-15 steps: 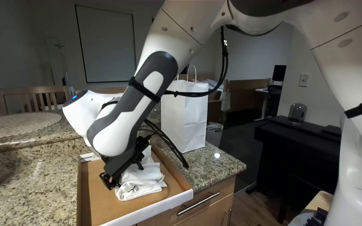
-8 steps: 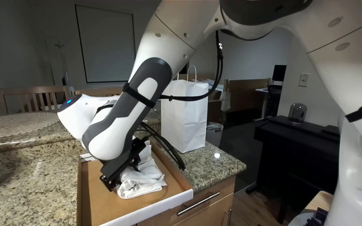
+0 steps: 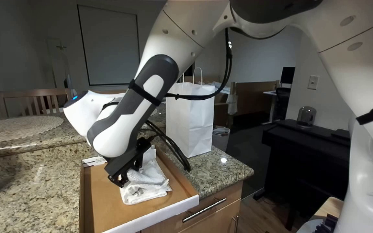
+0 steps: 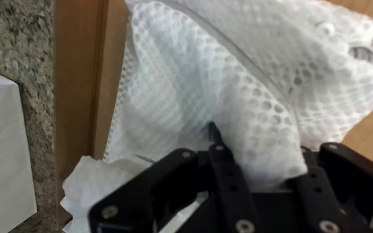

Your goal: Put two towels in the white bag, one at a time

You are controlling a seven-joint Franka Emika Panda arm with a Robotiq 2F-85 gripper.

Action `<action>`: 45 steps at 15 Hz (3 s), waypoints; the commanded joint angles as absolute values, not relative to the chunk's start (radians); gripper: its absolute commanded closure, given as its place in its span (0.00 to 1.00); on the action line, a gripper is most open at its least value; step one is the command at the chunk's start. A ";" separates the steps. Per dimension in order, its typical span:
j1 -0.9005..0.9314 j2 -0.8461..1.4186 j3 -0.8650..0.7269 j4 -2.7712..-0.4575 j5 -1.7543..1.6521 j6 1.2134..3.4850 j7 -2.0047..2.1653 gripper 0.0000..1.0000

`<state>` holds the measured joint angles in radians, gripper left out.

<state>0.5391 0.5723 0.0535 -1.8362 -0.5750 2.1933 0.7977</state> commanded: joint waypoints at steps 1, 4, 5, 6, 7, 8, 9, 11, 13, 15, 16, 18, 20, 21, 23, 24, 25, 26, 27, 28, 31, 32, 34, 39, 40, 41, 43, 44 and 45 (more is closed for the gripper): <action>0.505 0.486 0.089 -1.910 -0.526 2.200 0.770 0.94; 0.466 0.398 0.128 -1.978 -0.449 2.212 0.692 0.89; 0.457 0.377 0.136 -1.992 -0.426 2.211 0.676 0.89; 0.447 0.348 0.144 -2.012 -0.402 2.209 0.659 0.89; 0.433 0.319 0.153 -2.030 -0.375 2.209 0.635 0.89; 0.421 0.282 0.164 -2.053 -0.347 2.206 0.608 0.90; 0.408 0.254 0.173 -2.068 -0.318 2.206 0.575 0.90; 0.390 0.193 0.191 -2.091 -0.269 2.188 0.508 0.90; 0.376 0.128 0.204 -2.100 -0.229 2.160 0.446 0.90; 0.365 0.063 0.214 -2.089 -0.206 2.100 0.391 0.91; 0.357 0.023 0.219 -2.076 -0.197 2.054 0.358 0.91; 0.340 -0.038 0.222 -2.052 -0.177 1.970 0.291 0.91; 0.315 -0.107 0.212 -2.016 -0.182 1.874 0.215 0.90; 0.302 -0.130 0.208 -1.994 -0.190 1.833 0.178 0.90; 0.268 -0.184 0.194 -1.956 -0.218 1.759 0.079 0.91; 0.274 -0.133 0.222 -1.961 -0.208 1.808 0.168 0.91; 0.262 -0.153 0.219 -1.950 -0.207 1.795 0.152 0.90; 0.258 -0.159 0.219 -1.949 -0.207 1.795 0.152 0.90; 0.259 -0.154 0.222 -1.951 -0.208 1.795 0.153 0.90; 0.261 -0.142 0.229 -1.951 -0.208 1.796 0.156 0.90; 0.246 -0.159 0.223 -1.921 -0.224 1.831 0.165 0.91; 0.237 -0.167 0.215 -1.877 -0.204 1.812 0.164 0.91; 0.210 -0.179 0.196 -1.808 -0.192 1.805 0.164 0.91; 0.119 -0.169 0.116 -1.653 -0.179 1.864 0.178 0.91; 0.092 -0.147 0.088 -1.620 -0.170 1.891 0.174 0.91; 0.072 -0.135 0.065 -1.606 -0.152 1.921 0.178 0.91; 0.027 -0.086 0.013 -1.569 -0.108 1.989 0.183 0.91; 0.007 -0.045 -0.012 -1.533 -0.074 2.004 0.181 0.92; -0.010 -0.018 -0.031 -1.520 -0.042 2.023 0.178 0.92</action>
<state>0.0356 -0.1149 0.0103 -1.5974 -0.1255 1.9742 0.1646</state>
